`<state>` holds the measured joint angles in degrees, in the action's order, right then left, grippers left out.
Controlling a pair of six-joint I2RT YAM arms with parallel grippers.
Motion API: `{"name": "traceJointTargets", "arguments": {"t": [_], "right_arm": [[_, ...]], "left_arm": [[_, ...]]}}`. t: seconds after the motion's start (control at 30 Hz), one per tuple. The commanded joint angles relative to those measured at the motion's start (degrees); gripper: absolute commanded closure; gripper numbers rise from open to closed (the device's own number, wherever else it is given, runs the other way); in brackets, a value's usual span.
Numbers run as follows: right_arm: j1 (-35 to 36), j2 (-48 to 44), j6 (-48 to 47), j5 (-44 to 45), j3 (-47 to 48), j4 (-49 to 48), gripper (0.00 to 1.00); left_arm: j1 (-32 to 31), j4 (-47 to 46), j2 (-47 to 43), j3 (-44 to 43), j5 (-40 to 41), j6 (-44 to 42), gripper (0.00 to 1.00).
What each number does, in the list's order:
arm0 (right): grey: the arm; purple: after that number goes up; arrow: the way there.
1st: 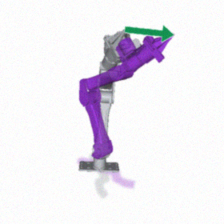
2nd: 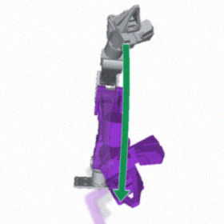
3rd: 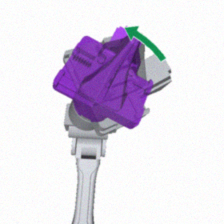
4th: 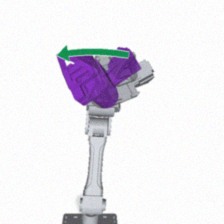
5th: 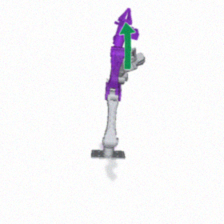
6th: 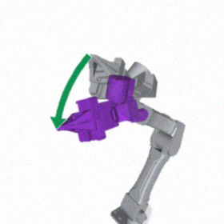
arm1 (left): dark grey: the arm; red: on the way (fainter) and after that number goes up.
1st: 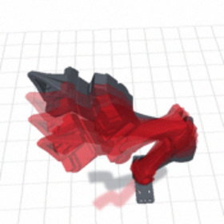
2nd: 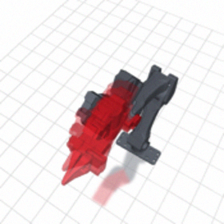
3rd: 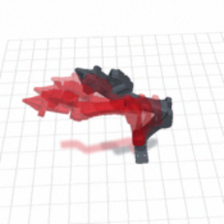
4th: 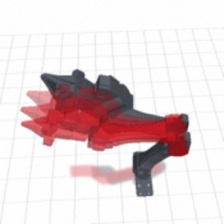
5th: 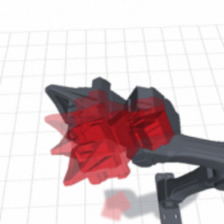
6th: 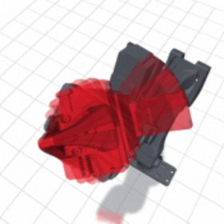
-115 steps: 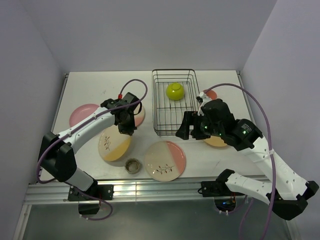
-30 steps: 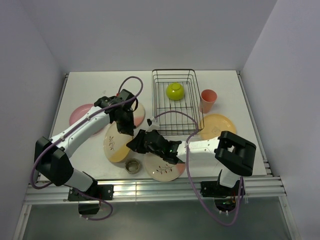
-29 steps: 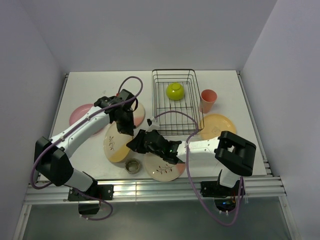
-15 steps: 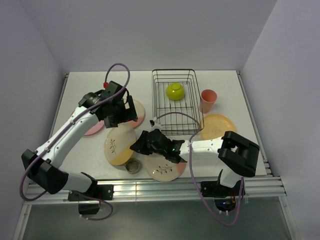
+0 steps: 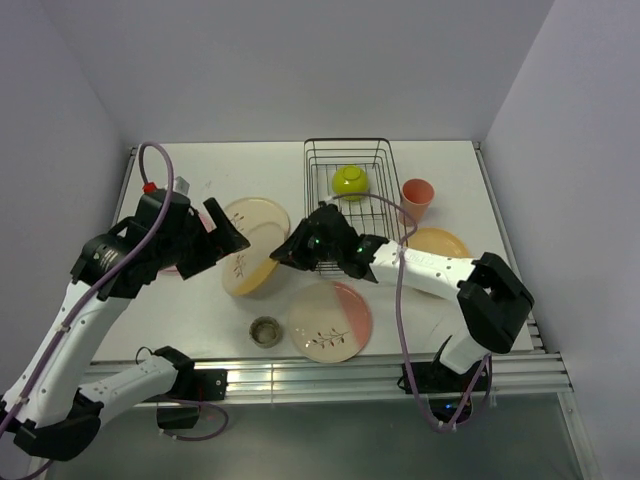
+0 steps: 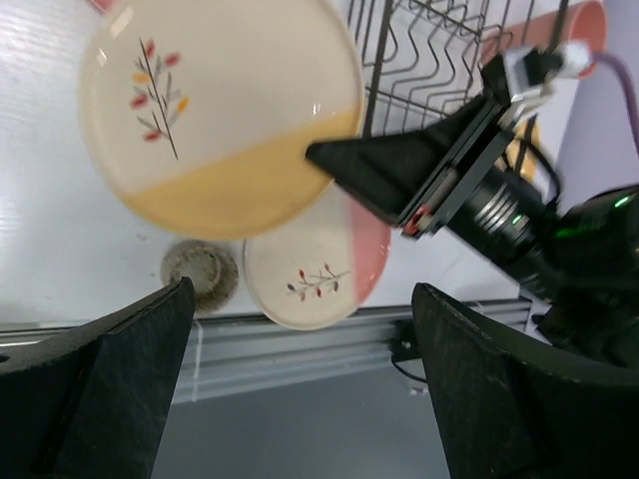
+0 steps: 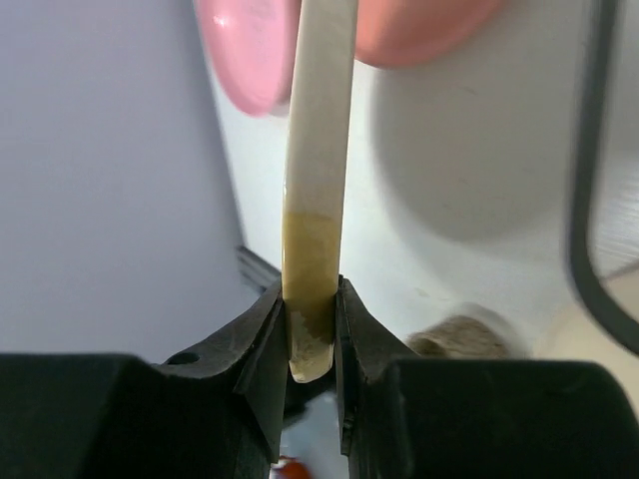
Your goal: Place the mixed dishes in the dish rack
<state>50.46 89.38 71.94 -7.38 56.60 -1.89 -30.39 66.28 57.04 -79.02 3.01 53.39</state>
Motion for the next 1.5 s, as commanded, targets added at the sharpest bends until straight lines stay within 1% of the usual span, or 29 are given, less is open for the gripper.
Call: {"name": "traceJointTargets", "arguments": {"t": [0.0,0.1,0.2,0.27,0.3,0.37,0.4,0.5,0.53,0.6,0.63,0.7,0.87,1.07,1.1,1.2,1.23,1.47], "right_arm": [[-1.23,-1.33,5.13,-6.59,11.14,-5.76,1.0],[-1.76,-0.01,6.01,-7.47,14.58,-5.32,1.0],[-2.38,0.44,5.84,-7.92,17.57,-4.35,1.0],[-2.91,0.18,5.32,-7.57,18.54,-3.3,1.0],[-3.17,-0.43,4.7,-7.56,18.9,-3.21,1.0],[-4.13,-1.31,4.44,-7.74,18.64,-3.99,1.0],[-4.57,-2.62,4.35,-7.83,17.85,-4.35,1.0],[-6.33,-5.97,4.26,-7.74,16.27,-4.96,1.0],[-6.68,-6.76,4.26,-7.74,16.09,-5.05,1.0],[-8.0,-9.31,4.35,-7.39,15.12,-4.79,1.0],[-8.53,-10.19,4.61,-7.21,14.69,-4.79,1.0],[-10.02,-12.65,5.4,-7.21,13.45,-5.14,1.0],[-12.66,-16.25,6.54,-7.04,12.22,-5.05,1.0],[-14.33,-19.59,7.25,-7.48,11.34,-4.96,1.0],[-14.51,-19.95,7.25,-7.48,11.34,-4.88,1.0],[-15.3,-20.91,7.68,-8.26,10.73,-4.88,1.0],[-15.47,-21.18,7.86,-8.53,10.64,-5.14,1.0],[-16.27,-23.99,9.44,-10.02,9.59,-5.32,1.0]], "left_arm": [[0.24,-1.59,-1.57,2.72,-5.28,3.91,0.05],[0.16,-2.12,-3.16,3.87,-6.26,4.71,0.07],[0.24,-2.73,-4.3,4.75,-7.48,5.41,0.05],[0.24,-3.52,-5.0,5.45,-9.49,6.11,0.04],[0.33,-4.31,-5.27,5.55,-10.21,6.81,0.01],[0.51,-5.02,-5.97,5.72,-11.17,7.87,0.01],[0.94,-5.89,-6.41,5.98,-13.01,8.92,0.01],[1.91,-9.84,-8.08,7.39,-16.7,13.04,0.01],[2.09,-13.6,-9.04,8.09,-17.76,14.19,0.01],[2.44,-17.22,-9.75,10.64,-21.09,18.04,0.01],[2.53,-20.63,-10.27,11.6,-22.24,19.2,0.01],[2.62,-23.55,-11.06,14.42,-24.44,23.23,0.01],[2.62,-31.01,-13.26,20.73,-24.72,29.57,0.01],[2.53,-41.13,-16.16,27.94,-22.44,38.45,0.01],[2.53,-45.67,-16.51,28.83,-22.08,40.64,0.01],[2.62,-53.51,-17.05,32.78,-21.9,44.86,0.01],[2.62,-57.1,-16.78,33.49,-21.9,45.57,0.01],[3.23,-63.2,-14.32,35.95,-21.73,47.33,0.01]]}}
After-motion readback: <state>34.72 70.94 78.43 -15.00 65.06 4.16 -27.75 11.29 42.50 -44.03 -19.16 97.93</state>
